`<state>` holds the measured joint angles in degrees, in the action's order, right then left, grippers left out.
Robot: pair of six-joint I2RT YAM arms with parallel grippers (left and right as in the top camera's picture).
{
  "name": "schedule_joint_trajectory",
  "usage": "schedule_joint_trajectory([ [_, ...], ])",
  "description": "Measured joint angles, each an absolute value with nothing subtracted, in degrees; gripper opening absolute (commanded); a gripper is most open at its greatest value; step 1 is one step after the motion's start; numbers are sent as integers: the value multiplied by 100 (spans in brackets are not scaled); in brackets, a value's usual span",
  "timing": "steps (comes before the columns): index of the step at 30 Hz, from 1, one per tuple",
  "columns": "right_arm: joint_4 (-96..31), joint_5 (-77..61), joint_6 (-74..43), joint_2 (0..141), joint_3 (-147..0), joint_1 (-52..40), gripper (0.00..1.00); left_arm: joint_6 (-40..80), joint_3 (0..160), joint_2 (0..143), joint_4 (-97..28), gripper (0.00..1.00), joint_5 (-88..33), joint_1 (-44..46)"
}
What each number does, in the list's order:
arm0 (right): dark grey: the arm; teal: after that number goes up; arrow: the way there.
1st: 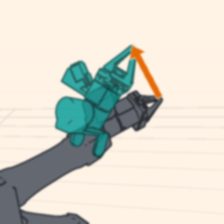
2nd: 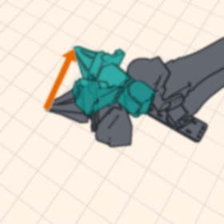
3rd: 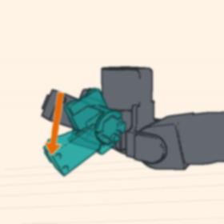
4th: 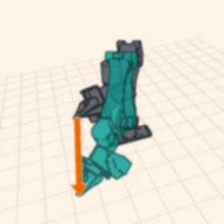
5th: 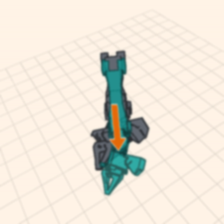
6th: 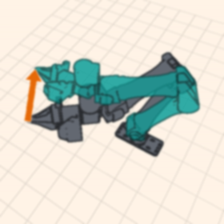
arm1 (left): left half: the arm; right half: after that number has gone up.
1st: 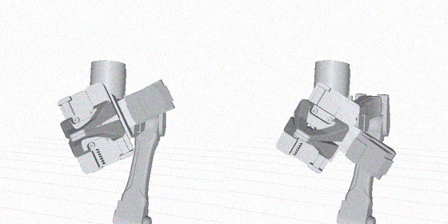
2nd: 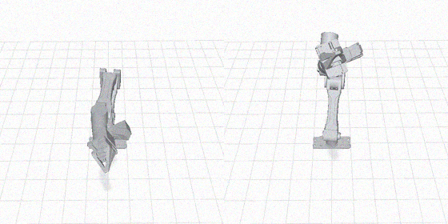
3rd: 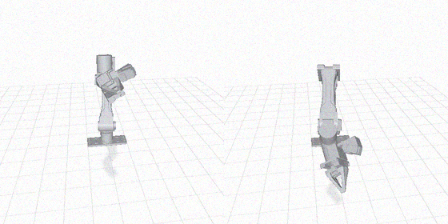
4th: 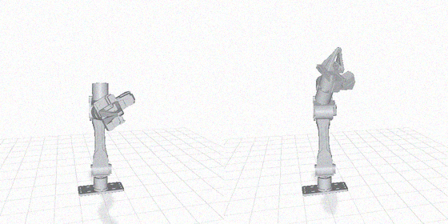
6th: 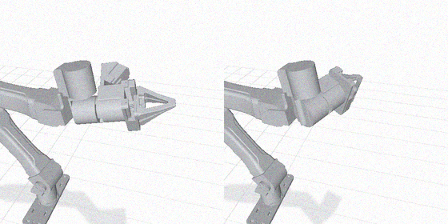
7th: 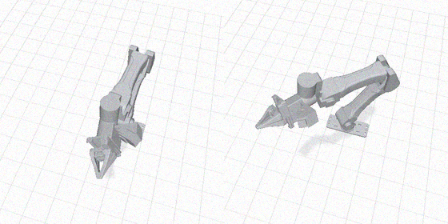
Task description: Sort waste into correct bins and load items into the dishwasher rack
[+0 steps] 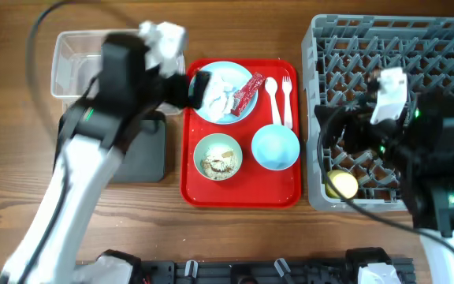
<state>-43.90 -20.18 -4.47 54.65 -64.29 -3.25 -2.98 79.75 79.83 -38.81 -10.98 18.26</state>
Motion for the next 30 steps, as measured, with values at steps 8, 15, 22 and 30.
schedule_joint_trajectory([
  [8, -4840, -2012, -419, 5957, -6606, -325, 100, -381, 9212, 10057, -4366, 100, -996, 2569],
  [15, -5109, -2014, -399, 6368, -6606, -325, 100, -379, 9212, 10792, -4353, 100, -989, 2810],
  [22, -5443, -2099, -379, 6606, -6606, -325, 100, -379, 9212, 10888, -4152, 100, -836, 2818],
  [30, -5535, -2102, -379, 6608, -6606, -325, 100, -379, 9249, 11500, -3830, 100, -357, 2818],
])
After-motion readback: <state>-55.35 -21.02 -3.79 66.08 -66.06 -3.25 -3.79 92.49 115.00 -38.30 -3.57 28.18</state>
